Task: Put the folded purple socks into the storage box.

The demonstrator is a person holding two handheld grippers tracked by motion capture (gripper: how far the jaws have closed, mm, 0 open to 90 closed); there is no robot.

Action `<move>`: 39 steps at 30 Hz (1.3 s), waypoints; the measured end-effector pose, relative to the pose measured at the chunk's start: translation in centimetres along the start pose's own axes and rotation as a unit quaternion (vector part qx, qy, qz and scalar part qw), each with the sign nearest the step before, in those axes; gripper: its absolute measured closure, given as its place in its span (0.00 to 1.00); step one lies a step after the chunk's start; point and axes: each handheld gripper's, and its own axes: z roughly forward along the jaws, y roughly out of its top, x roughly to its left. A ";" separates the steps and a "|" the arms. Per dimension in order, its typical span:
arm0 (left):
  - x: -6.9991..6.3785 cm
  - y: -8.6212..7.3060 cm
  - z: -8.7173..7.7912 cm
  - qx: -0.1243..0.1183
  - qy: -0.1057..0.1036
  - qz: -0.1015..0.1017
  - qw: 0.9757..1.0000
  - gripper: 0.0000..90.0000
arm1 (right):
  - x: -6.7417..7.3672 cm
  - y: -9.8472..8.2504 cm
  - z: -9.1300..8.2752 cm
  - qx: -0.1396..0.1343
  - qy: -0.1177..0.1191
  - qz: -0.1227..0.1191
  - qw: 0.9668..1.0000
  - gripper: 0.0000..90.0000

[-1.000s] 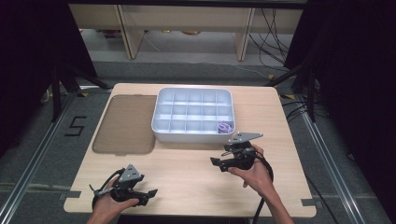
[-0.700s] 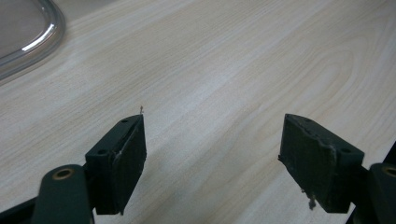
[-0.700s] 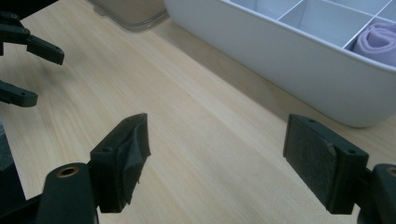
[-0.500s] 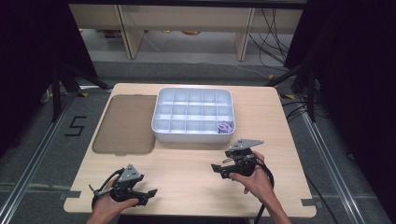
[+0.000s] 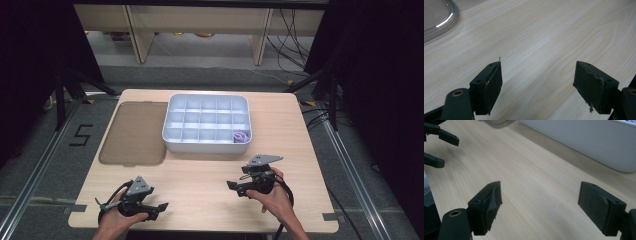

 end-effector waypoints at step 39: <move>-0.6 -0.2 0.1 0.006 -0.003 0.010 1.000 0.25 | 0.8 -4.5 0.0 0.004 -0.002 0.001 1.000 0.19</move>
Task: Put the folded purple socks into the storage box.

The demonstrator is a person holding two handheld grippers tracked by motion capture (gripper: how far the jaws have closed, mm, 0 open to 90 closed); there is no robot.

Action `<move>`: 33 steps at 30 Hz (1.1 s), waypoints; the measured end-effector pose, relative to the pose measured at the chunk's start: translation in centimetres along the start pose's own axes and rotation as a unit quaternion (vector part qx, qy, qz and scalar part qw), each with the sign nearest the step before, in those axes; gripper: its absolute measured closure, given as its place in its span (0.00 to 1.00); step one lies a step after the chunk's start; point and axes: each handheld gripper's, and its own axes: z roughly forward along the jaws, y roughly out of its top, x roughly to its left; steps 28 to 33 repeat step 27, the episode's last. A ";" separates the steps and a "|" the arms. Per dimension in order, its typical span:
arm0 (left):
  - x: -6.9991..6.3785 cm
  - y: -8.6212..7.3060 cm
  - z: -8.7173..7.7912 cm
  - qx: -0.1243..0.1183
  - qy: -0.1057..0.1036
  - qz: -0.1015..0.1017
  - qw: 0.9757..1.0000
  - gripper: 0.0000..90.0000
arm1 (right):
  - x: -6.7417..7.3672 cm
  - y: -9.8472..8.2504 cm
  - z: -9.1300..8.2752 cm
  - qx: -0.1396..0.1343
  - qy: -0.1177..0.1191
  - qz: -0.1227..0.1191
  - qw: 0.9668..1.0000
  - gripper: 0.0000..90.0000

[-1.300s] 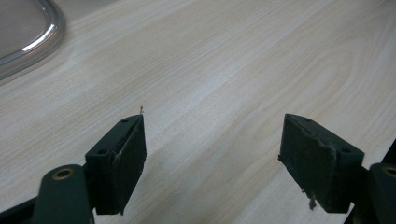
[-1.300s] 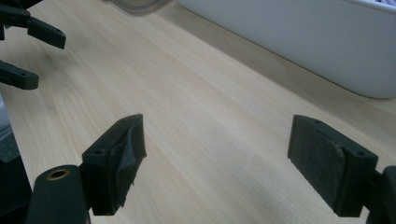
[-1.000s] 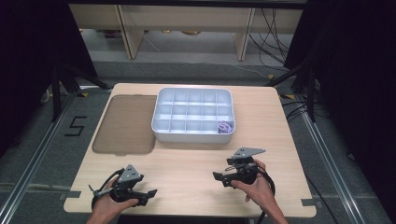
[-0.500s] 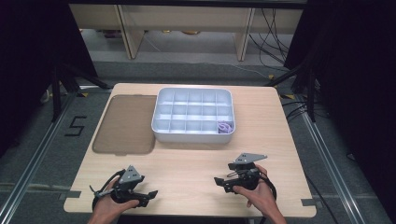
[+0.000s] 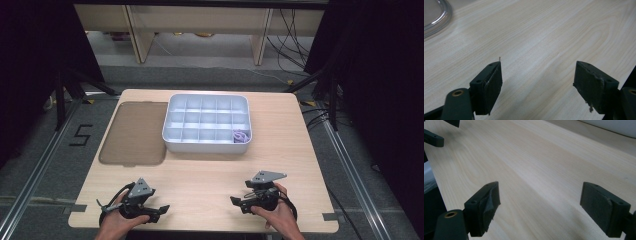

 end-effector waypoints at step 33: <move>-0.1 -0.1 0.2 -0.001 0.003 0.006 1.000 0.25 | 1.0 -1.4 0.3 0.013 0.003 -0.034 0.999 0.19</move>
